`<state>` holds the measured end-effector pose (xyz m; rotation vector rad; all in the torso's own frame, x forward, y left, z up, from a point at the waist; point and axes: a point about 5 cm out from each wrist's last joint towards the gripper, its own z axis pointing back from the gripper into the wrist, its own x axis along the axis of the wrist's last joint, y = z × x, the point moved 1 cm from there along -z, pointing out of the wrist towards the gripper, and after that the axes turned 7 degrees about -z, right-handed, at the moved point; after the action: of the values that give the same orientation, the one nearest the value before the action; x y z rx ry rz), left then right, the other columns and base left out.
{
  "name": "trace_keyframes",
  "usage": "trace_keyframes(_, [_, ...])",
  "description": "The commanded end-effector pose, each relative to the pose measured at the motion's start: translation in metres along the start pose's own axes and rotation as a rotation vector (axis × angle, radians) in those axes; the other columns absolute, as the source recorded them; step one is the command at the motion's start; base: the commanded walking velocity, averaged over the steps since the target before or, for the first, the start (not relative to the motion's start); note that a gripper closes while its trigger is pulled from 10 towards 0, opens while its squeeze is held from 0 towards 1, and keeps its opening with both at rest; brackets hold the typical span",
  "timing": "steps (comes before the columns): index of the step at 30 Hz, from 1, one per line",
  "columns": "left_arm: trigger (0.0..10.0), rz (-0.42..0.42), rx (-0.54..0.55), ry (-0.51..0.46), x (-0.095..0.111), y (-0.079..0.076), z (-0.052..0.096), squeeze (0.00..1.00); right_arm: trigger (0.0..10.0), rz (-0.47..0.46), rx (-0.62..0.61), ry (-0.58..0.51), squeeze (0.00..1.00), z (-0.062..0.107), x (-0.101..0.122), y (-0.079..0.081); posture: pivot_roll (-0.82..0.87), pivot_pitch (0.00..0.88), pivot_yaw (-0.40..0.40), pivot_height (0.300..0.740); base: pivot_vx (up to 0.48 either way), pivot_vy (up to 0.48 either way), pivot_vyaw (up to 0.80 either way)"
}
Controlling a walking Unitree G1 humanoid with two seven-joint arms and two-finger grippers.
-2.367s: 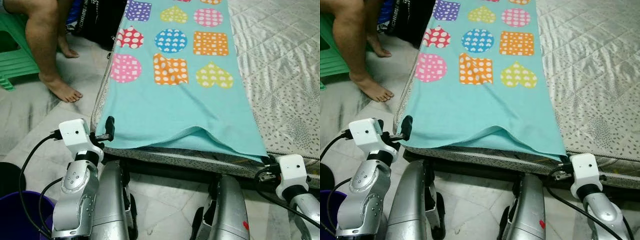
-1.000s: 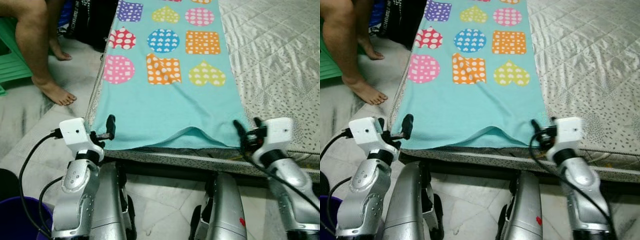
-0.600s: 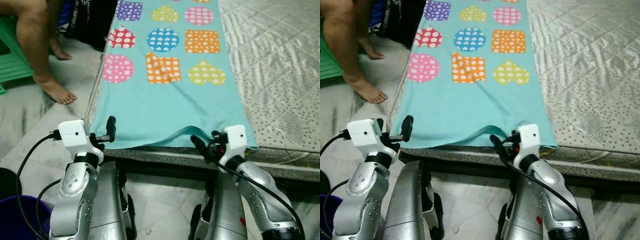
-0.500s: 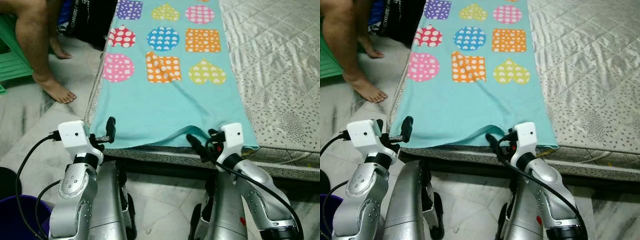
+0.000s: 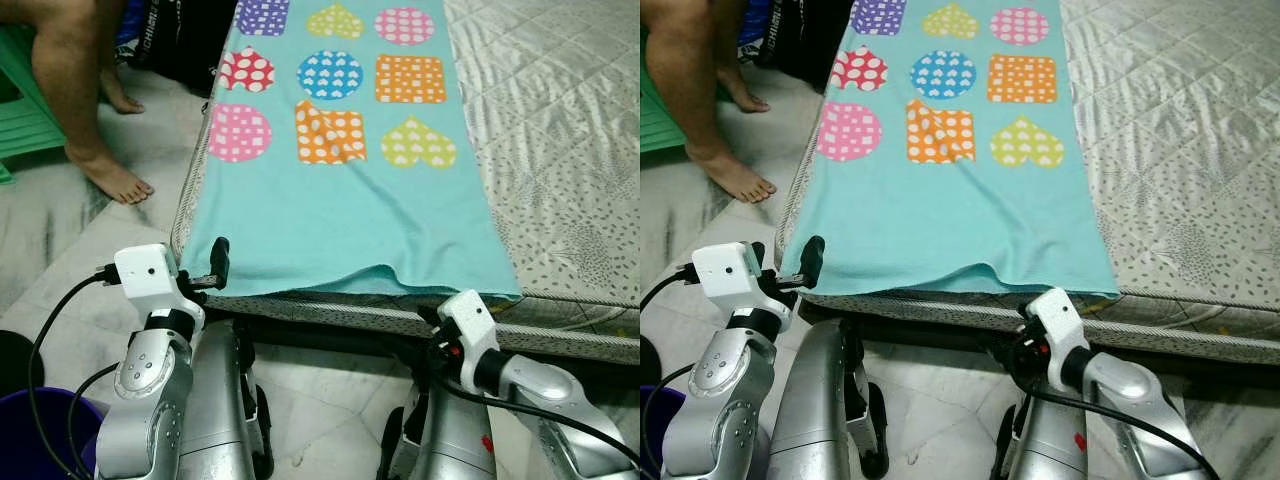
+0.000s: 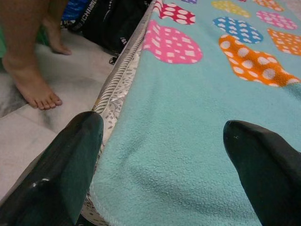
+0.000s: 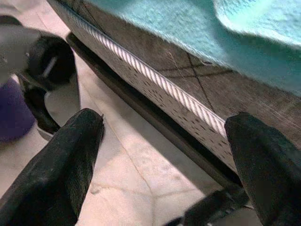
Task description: Clean up the room
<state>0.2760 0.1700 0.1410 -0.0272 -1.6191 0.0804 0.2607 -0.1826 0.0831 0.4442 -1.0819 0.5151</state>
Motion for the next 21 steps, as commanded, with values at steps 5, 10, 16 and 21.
trace_keyframes(5, [10.0, -0.001, 0.007, 0.016, -0.002, 0.003, 0.0, 0.0, 10.0, 0.025, -0.142, -0.126, 1.0, 0.005, 0.022, -0.026, 0.09, 0.29, 0.007, 0.518, 0.0, 0.0, 0.0])
trace_keyframes(10, [10.0, -0.001, 0.009, 0.012, -0.001, 0.004, 0.0, 0.0, 10.0, 0.044, -0.201, -0.239, 1.0, 0.007, 0.046, -0.034, 0.09, 0.286, 0.01, 0.518, 0.0, 0.0, 0.0])
trace_keyframes(16, [10.0, 0.001, 0.009, 0.012, -0.002, 0.003, -0.001, 0.0, 10.0, 0.066, -0.244, -0.256, 1.0, 0.012, 0.049, -0.043, 0.08, 0.282, 0.011, 0.518, 0.0, 0.0, 0.0])
trace_keyframes(21, [10.0, 0.004, 0.008, 0.01, -0.002, 0.003, -0.002, 0.0, 10.0, 0.062, -0.247, -0.201, 1.0, 0.019, 0.031, -0.043, 0.08, 0.281, 0.009, 0.518, 0.0, 0.0, 0.0])
